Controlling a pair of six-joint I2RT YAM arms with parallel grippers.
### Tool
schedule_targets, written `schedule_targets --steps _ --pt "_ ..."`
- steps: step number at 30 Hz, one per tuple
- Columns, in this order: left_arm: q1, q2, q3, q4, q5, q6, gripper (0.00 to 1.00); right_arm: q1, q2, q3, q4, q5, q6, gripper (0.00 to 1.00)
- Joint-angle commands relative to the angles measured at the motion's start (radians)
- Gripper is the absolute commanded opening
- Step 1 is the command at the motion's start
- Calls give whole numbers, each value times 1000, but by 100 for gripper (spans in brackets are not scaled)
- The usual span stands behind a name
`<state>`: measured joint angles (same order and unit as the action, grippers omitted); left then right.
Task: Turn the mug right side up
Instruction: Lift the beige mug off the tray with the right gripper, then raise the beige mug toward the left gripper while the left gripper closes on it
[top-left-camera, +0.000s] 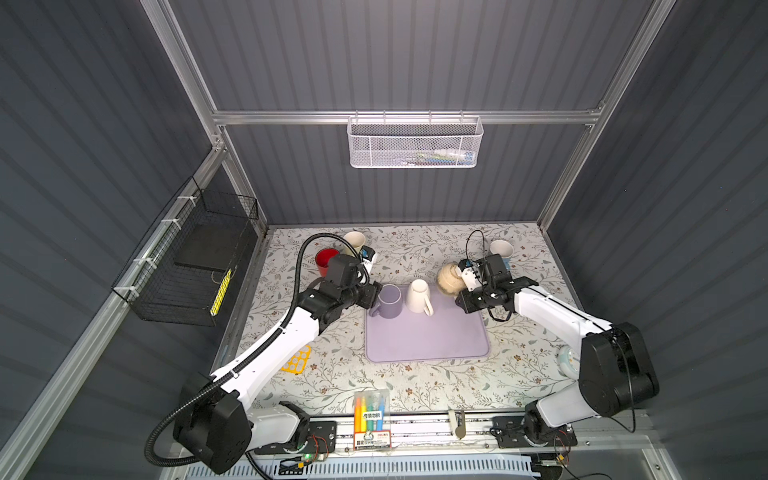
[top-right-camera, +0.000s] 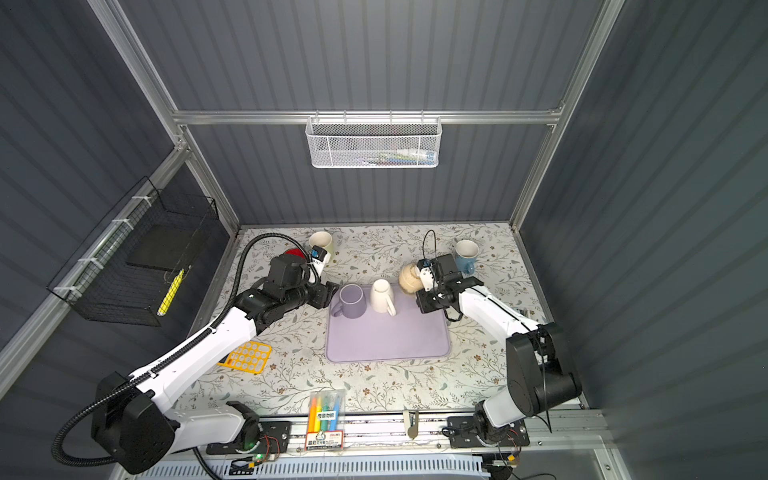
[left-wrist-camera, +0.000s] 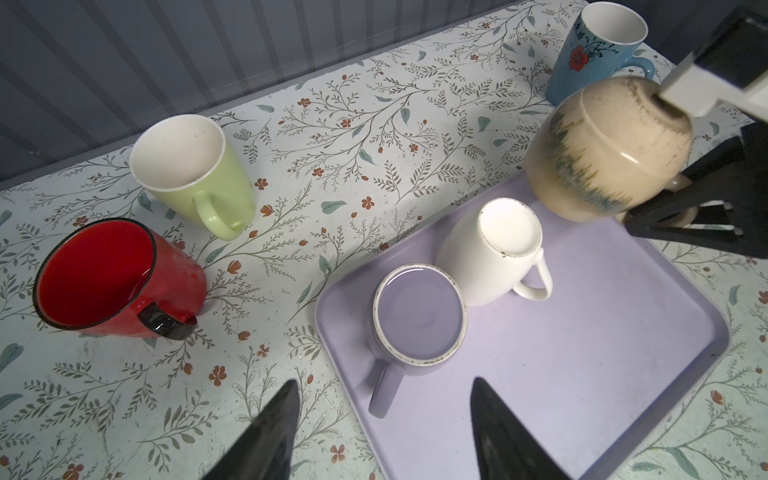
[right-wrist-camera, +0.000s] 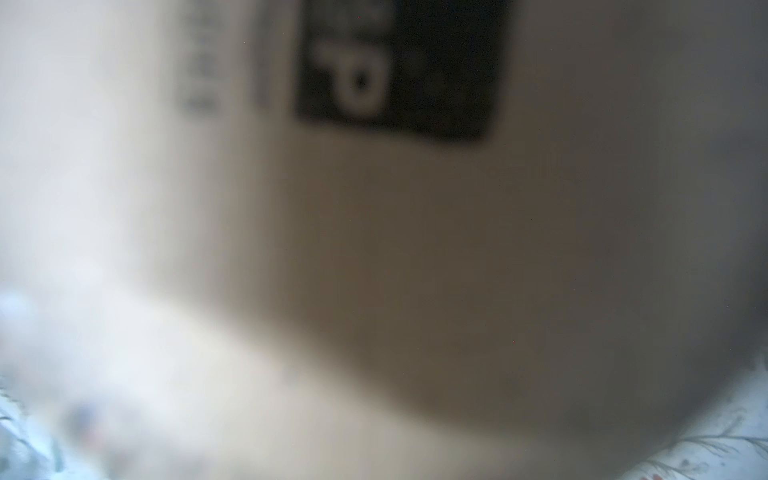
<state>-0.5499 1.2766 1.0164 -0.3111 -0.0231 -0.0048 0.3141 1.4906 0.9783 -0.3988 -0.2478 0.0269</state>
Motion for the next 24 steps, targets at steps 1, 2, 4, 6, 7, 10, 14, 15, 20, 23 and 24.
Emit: schedule_targets --steps 1,2,4,6,7,10,14,15,20,23,24 --pt "5 -19 6 21 30 -19 65 -25 -57 2 110 -152 28 4" --pt "5 -16 8 23 37 -23 65 -29 -64 2 113 -172 29 4" --pt "5 -10 14 26 56 -31 65 -35 -82 2 124 -210 35 4" --pt "5 -6 15 27 73 -37 66 -42 -98 -1 136 -248 40 4" --pt "5 -6 15 30 91 -36 66 -46 -106 0 141 -267 42 5" --pt "5 -12 10 51 169 -35 67 -52 -120 7 147 -337 39 5" --pt "5 -21 -1 98 262 -60 67 -56 -131 13 171 -401 51 5" --pt "6 -24 -3 110 281 -64 67 -58 -133 13 184 -419 57 5" --pt "5 -37 -22 192 380 -112 67 -59 -142 22 222 -492 77 5" --pt "6 -40 -41 255 425 -146 67 -59 -146 22 250 -530 94 4" --pt "6 -40 -49 282 441 -161 67 -59 -151 21 258 -546 97 4"
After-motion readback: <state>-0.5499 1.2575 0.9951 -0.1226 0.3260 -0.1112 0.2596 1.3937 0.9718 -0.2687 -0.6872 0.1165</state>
